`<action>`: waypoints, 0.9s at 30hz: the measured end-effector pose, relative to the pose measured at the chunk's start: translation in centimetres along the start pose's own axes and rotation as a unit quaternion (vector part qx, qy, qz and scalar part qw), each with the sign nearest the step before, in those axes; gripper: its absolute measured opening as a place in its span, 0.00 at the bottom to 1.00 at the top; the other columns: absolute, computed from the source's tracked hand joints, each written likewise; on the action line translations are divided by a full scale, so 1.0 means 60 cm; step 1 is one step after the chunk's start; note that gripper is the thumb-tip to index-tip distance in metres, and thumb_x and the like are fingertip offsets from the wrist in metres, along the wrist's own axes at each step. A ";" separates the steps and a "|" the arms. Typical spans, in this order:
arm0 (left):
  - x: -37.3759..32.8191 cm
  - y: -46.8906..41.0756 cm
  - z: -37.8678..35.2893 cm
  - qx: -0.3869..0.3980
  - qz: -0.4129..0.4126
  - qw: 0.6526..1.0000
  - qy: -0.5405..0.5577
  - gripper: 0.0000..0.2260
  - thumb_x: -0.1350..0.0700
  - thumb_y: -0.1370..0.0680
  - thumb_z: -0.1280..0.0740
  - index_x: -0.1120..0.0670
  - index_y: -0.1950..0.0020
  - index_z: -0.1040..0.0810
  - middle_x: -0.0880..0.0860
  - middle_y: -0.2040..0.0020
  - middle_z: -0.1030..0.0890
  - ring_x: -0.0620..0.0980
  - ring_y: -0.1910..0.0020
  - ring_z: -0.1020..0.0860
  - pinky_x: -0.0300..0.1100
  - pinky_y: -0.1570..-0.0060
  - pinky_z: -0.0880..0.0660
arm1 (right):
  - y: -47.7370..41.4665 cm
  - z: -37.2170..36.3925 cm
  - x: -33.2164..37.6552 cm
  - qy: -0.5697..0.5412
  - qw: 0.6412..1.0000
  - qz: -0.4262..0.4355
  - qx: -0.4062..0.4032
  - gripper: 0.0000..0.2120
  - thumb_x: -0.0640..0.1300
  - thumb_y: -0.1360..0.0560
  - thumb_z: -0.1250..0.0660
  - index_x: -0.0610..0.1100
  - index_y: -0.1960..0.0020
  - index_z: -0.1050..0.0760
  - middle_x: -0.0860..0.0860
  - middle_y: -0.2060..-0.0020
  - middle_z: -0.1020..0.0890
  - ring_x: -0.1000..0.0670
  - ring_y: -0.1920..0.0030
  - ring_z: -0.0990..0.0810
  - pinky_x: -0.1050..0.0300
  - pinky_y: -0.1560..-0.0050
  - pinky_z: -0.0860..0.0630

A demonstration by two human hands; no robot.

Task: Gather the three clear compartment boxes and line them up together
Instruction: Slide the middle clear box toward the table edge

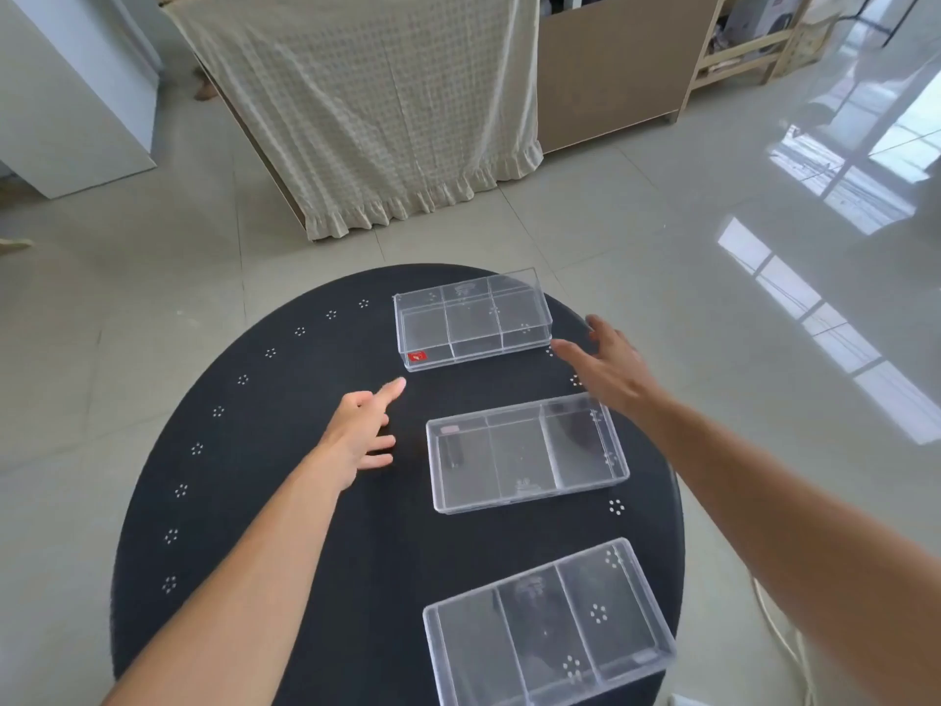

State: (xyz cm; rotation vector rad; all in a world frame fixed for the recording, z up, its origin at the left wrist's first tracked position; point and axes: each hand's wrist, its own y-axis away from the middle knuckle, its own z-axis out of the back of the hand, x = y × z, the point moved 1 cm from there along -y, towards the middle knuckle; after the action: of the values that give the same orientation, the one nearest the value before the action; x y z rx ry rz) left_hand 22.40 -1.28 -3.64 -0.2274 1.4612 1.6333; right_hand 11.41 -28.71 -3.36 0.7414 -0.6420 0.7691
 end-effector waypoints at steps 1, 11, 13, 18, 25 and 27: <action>-0.020 -0.010 0.006 0.001 0.013 1.000 0.003 0.33 0.36 0.28 0.33 0.50 0.28 0.35 0.58 0.35 0.26 0.60 0.46 0.21 0.53 0.50 0.21 | -0.023 0.000 0.019 0.001 1.000 -0.003 -0.001 0.37 0.62 0.25 0.40 0.45 0.23 0.46 0.43 0.26 0.35 0.40 0.29 0.33 0.43 0.31 0.35; -0.155 -0.140 0.014 0.035 0.092 0.993 -0.061 0.37 0.31 0.25 0.45 0.59 0.29 0.32 0.66 0.44 0.22 0.64 0.55 0.17 0.52 0.58 0.20 | -0.189 -0.011 0.107 -0.055 0.972 -0.208 0.098 0.34 0.68 0.25 0.46 0.47 0.27 0.36 0.41 0.32 0.29 0.38 0.46 0.25 0.45 0.51 0.25; -0.168 -0.158 0.007 0.042 0.085 0.992 -0.086 0.35 0.32 0.24 0.46 0.57 0.30 0.32 0.67 0.45 0.21 0.62 0.56 0.17 0.50 0.60 0.20 | -0.204 -0.016 0.103 -0.057 0.967 -0.225 0.103 0.34 0.67 0.24 0.48 0.47 0.26 0.38 0.38 0.33 0.29 0.36 0.46 0.24 0.44 0.52 0.23; -0.181 -0.178 -0.005 0.052 0.060 0.987 -0.142 0.29 0.35 0.22 0.47 0.54 0.32 0.28 0.65 0.51 0.18 0.59 0.60 0.16 0.46 0.62 0.20 | -0.223 -0.026 0.096 -0.017 0.975 -0.206 0.086 0.27 0.59 0.21 0.44 0.43 0.30 0.32 0.42 0.34 0.27 0.41 0.58 0.19 0.53 0.67 0.21; -0.160 -0.171 -0.001 0.023 0.004 0.990 -0.142 0.27 0.38 0.22 0.43 0.55 0.31 0.28 0.62 0.52 0.16 0.57 0.62 0.15 0.47 0.62 0.19 | -0.208 -0.019 0.086 -0.021 0.980 -0.185 0.068 0.16 0.49 0.24 0.41 0.42 0.42 0.24 0.42 0.46 0.20 0.41 0.63 0.17 0.47 0.58 0.17; -0.153 -0.159 0.003 0.019 -0.020 0.992 -0.125 0.26 0.38 0.22 0.42 0.54 0.31 0.28 0.61 0.52 0.16 0.57 0.60 0.15 0.48 0.59 0.18 | -0.190 -0.012 0.086 -0.059 0.980 -0.176 0.078 0.14 0.47 0.24 0.40 0.43 0.43 0.24 0.42 0.49 0.20 0.40 0.57 0.18 0.47 0.56 0.18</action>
State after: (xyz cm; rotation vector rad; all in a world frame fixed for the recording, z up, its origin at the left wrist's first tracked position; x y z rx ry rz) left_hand 34.46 -6.66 -4.25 -0.0276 1.2868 1.5408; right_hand 23.53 -31.90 -3.93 1.0194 -0.5408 0.4548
